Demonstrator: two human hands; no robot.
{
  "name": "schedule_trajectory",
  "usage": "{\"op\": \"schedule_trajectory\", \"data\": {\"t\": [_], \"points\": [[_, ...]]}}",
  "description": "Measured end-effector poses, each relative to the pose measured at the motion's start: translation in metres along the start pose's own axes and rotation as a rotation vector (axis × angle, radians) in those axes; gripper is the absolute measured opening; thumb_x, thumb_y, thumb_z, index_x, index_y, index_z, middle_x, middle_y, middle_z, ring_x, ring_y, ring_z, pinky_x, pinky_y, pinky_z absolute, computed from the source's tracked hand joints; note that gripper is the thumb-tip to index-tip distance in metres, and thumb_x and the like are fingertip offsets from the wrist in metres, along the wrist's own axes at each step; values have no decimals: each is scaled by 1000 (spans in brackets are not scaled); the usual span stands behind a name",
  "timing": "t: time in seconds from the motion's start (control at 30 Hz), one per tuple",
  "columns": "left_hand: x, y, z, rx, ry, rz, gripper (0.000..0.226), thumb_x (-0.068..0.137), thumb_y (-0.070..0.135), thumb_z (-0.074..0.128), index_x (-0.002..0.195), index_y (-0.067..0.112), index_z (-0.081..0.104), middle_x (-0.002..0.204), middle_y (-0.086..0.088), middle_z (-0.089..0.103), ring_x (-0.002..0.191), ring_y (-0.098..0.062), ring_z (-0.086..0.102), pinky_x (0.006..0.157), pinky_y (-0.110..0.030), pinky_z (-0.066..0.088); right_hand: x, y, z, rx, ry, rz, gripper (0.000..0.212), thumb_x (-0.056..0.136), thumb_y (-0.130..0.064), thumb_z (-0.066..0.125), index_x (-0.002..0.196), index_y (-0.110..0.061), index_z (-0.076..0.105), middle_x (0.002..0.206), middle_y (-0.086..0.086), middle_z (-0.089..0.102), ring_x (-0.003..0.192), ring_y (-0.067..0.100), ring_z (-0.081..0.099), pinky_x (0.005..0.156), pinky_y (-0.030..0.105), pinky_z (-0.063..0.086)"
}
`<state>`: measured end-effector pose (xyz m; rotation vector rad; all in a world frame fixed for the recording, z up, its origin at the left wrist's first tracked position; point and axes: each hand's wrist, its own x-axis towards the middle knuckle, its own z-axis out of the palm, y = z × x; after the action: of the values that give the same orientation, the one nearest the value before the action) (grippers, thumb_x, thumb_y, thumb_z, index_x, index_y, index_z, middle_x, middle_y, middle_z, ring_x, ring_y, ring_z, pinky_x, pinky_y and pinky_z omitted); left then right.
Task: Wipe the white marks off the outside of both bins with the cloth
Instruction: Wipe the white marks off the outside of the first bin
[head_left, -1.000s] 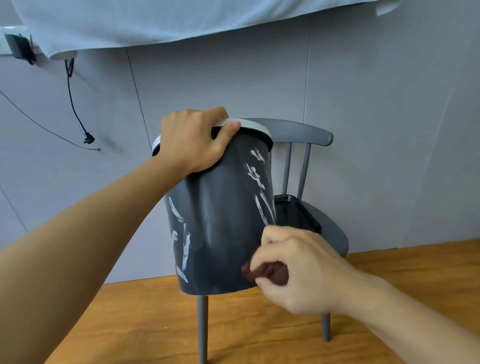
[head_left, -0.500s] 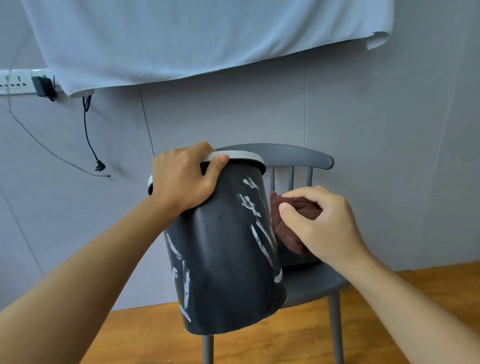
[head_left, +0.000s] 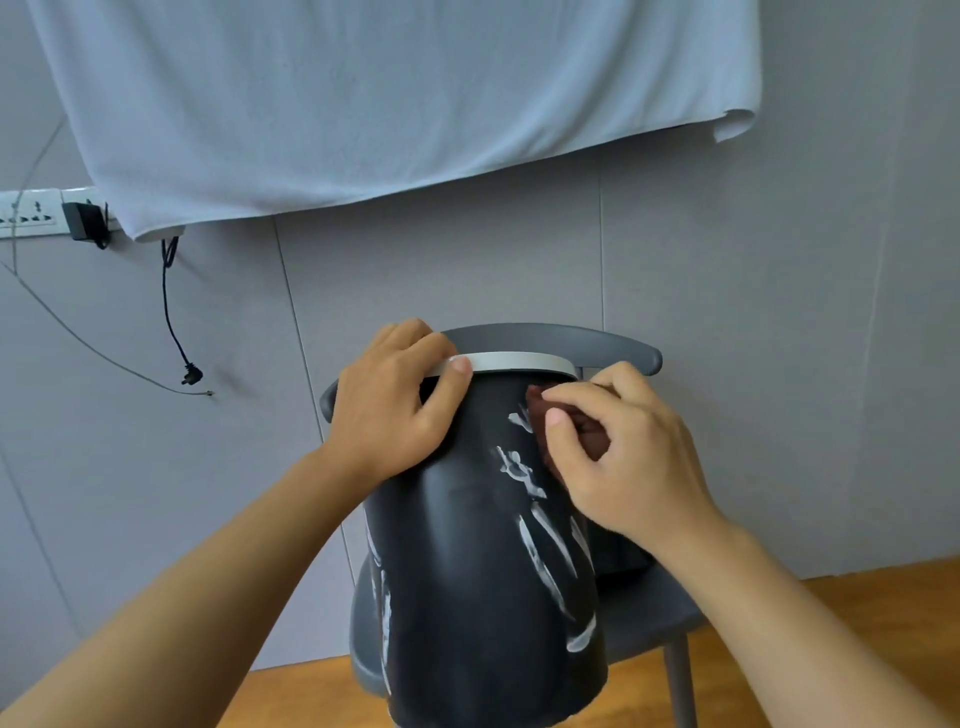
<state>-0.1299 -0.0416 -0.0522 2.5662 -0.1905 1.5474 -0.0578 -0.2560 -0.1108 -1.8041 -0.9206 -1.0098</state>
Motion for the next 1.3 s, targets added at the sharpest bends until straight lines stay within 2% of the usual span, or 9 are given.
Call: {"op": "schedule_trajectory", "data": {"t": [0.13,0.27,0.37,0.47,0.57,0.73,1.07,1.2,1.3], "points": [[1,1,-2,97,3,-79,43,89,54,32,80,22,59,49,6,40,52,-19,45,55,-31,34,-8,2,6,-14,-127,-60,51,103,-39,31,137,-21,64,115,-3,51,101,16,55,79,27,50],[-1,1,-2,110,37,-83,41,88,54,36,77,21,58,45,5,35,49,-21,44,53,-32,36,-15,0,11,290,23,172,39,91,-32,61,130,-29,55,120,-7,59,110,5,60,87,4,45],[0,1,-1,122,49,-78,38,89,52,38,75,22,56,44,6,33,47,-18,40,50,-27,30,-22,-6,22,308,188,271,28,91,-29,66,119,-24,70,118,-2,60,110,16,63,90,9,49],[0,2,1,134,64,-73,36,89,51,39,73,23,55,44,6,32,45,-14,38,50,-22,21,-29,-11,28,283,154,349,31,99,-43,63,126,-28,71,126,-1,50,116,22,58,93,27,57],[0,5,3,127,66,-46,36,90,49,40,72,21,53,44,5,33,44,-15,38,48,-23,22,-30,-16,26,220,85,291,39,96,-48,62,132,-31,63,127,-3,48,112,20,58,83,25,59],[1,10,2,116,60,-27,38,90,48,40,70,19,52,45,3,36,45,-17,41,48,-28,31,-14,-7,12,116,158,191,44,89,-19,78,129,-20,61,115,-8,59,107,16,59,87,-1,38],[4,11,5,132,53,-28,40,88,49,39,69,16,51,45,1,34,44,-20,39,48,-26,26,-14,-1,-2,-29,-174,-144,26,85,-20,82,111,-20,77,104,-8,58,97,10,53,78,14,45],[6,17,8,160,40,-26,42,88,50,38,69,15,52,44,1,35,44,-21,40,48,-27,27,-9,4,3,40,-14,13,23,87,-19,82,109,-20,79,104,-3,56,96,14,54,80,8,38],[5,18,7,158,51,-27,41,88,49,39,68,15,52,44,2,34,44,-20,39,47,-27,28,-19,-2,14,47,38,110,34,93,-44,69,119,-23,76,118,1,54,110,18,47,82,9,35]]}}
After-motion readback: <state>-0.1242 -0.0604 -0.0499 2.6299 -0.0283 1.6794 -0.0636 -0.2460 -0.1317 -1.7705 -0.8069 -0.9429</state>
